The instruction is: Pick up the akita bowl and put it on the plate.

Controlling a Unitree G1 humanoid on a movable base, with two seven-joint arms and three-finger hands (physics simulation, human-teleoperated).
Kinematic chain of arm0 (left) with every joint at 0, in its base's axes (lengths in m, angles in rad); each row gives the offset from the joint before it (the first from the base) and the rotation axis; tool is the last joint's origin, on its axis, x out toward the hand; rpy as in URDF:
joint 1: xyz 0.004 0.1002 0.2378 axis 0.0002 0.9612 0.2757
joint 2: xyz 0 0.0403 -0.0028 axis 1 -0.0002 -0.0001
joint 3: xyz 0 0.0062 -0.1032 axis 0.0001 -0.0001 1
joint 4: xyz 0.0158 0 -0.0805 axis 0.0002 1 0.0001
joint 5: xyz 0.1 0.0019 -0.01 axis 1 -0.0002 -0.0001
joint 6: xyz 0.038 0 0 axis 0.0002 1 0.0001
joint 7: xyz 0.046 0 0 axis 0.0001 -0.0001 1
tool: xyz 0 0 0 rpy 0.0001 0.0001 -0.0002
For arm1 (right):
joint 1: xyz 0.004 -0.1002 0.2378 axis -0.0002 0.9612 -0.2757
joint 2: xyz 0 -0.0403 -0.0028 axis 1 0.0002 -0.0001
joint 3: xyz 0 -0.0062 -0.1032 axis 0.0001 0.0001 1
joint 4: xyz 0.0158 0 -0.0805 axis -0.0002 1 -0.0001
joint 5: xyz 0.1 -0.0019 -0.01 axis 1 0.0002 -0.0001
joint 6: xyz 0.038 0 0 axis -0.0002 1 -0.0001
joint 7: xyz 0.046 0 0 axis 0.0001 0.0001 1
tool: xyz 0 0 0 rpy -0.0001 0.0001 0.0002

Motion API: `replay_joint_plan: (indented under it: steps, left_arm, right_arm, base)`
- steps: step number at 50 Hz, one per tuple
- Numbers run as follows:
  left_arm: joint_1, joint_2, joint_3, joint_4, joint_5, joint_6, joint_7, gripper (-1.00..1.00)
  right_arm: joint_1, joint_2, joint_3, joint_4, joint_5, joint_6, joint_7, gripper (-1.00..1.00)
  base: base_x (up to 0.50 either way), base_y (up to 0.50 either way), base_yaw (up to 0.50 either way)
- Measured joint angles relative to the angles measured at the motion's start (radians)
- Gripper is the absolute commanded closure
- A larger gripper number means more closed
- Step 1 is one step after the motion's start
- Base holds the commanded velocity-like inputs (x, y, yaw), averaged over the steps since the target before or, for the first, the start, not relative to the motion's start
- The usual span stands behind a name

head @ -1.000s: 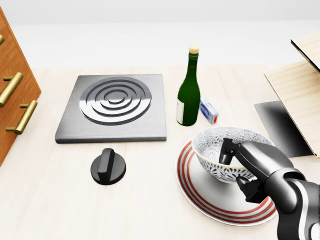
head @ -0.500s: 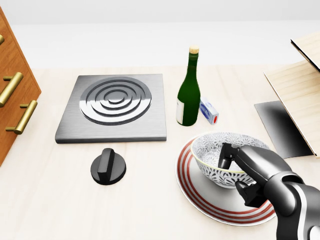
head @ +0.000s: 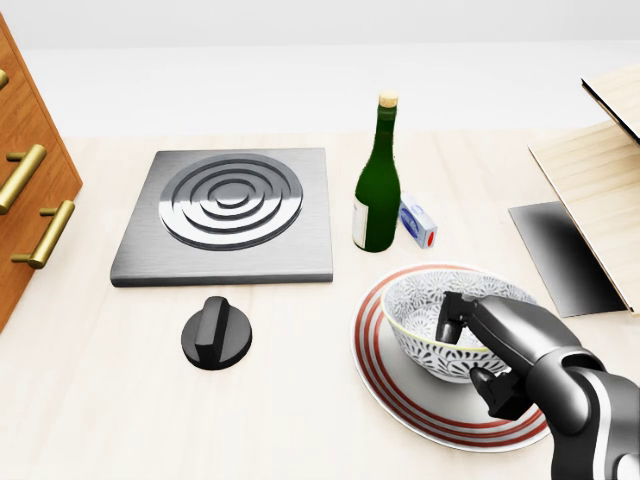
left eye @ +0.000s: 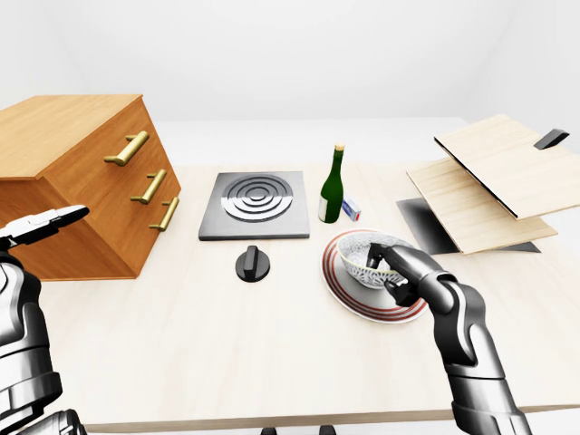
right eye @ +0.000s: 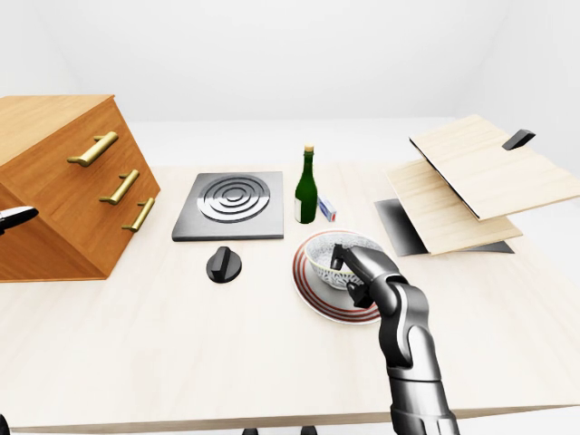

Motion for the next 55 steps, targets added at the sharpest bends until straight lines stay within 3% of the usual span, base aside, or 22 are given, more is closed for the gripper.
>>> replay_joint_plan:
  steps: [25,26,27,55]
  left_arm:
    - [0.015,-0.006,0.008,-0.021,-0.001,0.005,-0.001,-1.00]
    - [0.015,-0.006,0.008,-0.021,-0.001,0.005,-0.001,-1.00]
    - [0.016,-0.006,0.008,-0.022,-0.001,0.005,-0.001,-1.00]
    - [0.032,-0.016,0.018,-0.040,-0.001,0.005,-0.004,-1.00]
  right_arm:
    - [-0.013,-0.001,0.003,0.011,0.005,0.000,0.000,1.00]
    - [-0.014,-0.001,0.003,0.011,0.005,0.000,0.000,0.53]
    - [-0.014,-0.001,0.003,0.006,0.008,0.000,0.000,-1.00]
    - [0.001,0.001,-0.004,-0.025,-0.004,0.000,0.000,-1.00]
  base:
    - [0.00,0.00,0.00]
    - [0.00,0.00,0.00]
    - [0.01,0.00,0.00]
    - [0.00,0.00,0.00]
